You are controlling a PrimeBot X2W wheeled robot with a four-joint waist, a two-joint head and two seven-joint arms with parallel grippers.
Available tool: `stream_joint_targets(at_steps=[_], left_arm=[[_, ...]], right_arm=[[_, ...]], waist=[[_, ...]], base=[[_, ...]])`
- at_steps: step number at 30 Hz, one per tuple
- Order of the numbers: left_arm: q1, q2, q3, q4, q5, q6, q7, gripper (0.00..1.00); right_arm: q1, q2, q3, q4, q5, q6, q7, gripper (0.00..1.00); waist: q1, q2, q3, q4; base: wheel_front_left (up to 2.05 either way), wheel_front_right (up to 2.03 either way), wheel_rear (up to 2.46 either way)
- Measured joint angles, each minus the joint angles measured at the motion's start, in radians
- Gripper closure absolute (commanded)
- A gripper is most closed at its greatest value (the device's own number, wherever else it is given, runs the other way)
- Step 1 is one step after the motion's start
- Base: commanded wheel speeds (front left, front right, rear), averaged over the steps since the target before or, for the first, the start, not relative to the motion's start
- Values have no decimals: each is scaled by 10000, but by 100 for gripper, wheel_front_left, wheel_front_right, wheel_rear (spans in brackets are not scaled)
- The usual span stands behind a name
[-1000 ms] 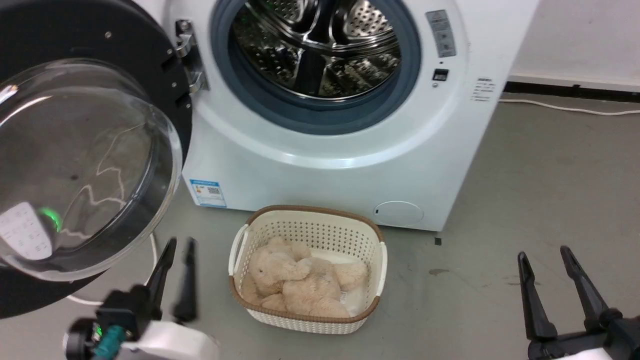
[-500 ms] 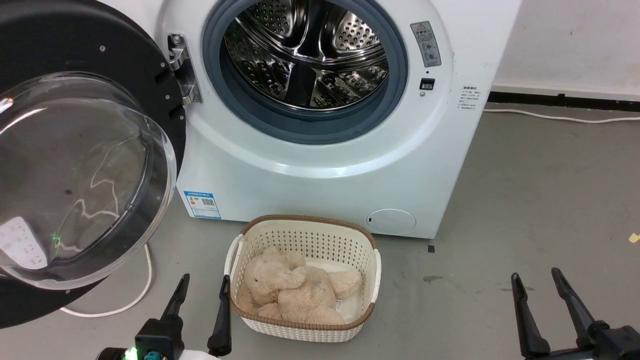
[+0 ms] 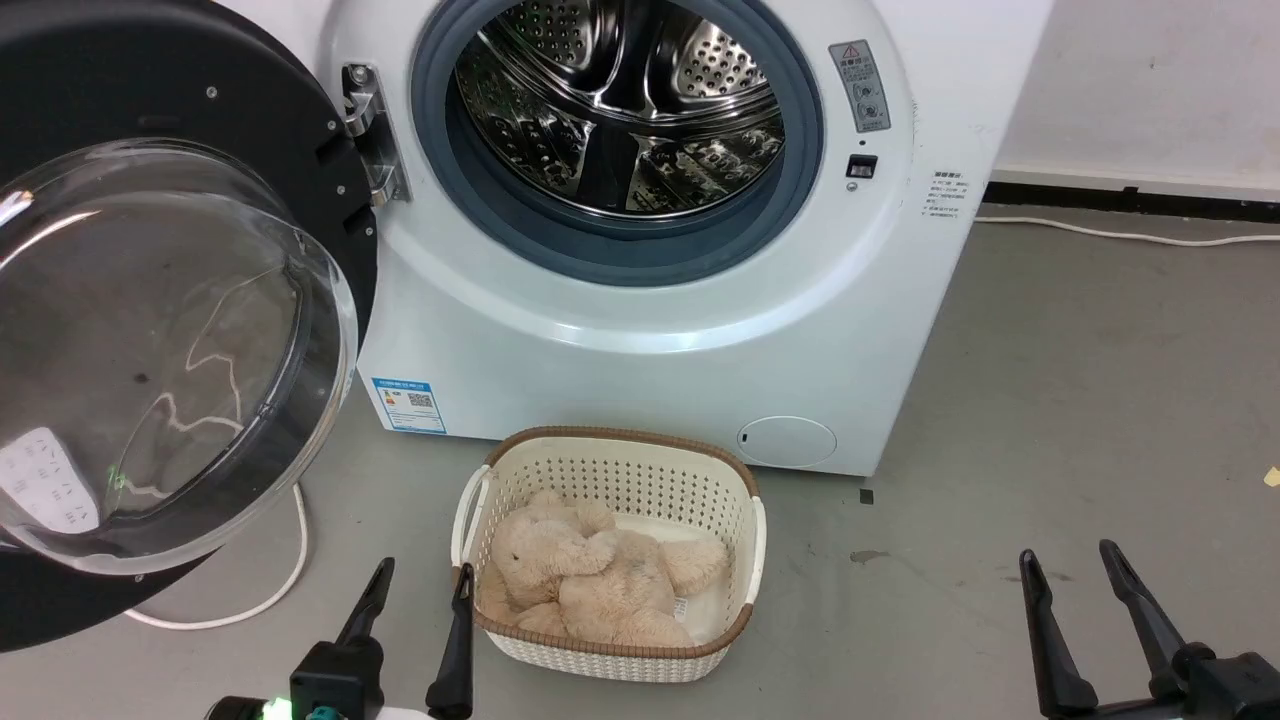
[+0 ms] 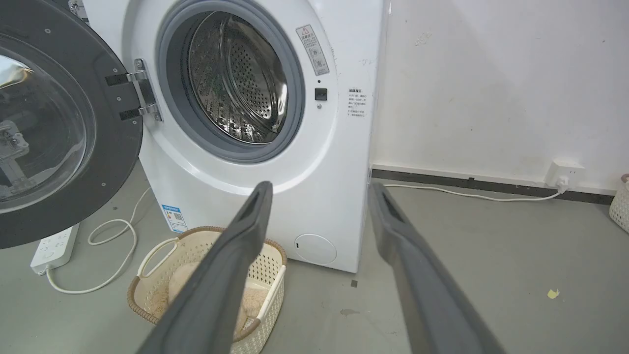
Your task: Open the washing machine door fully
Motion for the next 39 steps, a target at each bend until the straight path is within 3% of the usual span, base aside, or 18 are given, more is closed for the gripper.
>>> stream_joint_targets(at_steps=[5,6,39], left_arm=[[-24,10,-71,4,-15,-27,-31,0],[-31,8,-81,4,-44,-23,-29,100],[-23,-339,506,-115,424,-334,387,100]], right_arm=[[-4,0,-2,44,13,0,0,0],[-4,0,-2,50,15,2,2,100],[-156,0,190,46,-84,2,556,100]], waist=[[0,0,31,-27],[0,0,38,-30],[0,0,4,-151]], base=[[0,0,0],[0,0,0],[0,0,0]])
